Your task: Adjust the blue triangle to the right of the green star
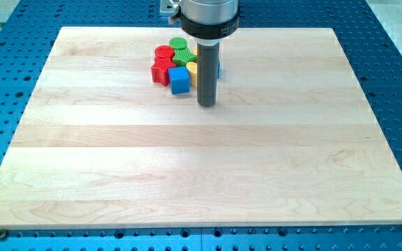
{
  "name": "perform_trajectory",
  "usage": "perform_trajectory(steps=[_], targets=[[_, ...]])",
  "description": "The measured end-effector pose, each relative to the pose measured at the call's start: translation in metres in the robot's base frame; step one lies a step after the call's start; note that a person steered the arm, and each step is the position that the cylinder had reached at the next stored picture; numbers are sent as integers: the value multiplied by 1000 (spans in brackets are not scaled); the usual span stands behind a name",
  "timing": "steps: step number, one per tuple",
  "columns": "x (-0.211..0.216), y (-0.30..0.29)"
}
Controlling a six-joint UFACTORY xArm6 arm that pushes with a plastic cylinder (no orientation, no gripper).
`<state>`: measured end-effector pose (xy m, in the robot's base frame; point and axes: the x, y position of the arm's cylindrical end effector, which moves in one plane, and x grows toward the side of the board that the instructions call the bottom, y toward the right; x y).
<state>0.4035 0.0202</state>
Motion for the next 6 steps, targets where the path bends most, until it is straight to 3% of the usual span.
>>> perform_trajectory(steps=[1,2,3,6], targets=[[6,50],[5,58],[-29,44],[-35,33]])
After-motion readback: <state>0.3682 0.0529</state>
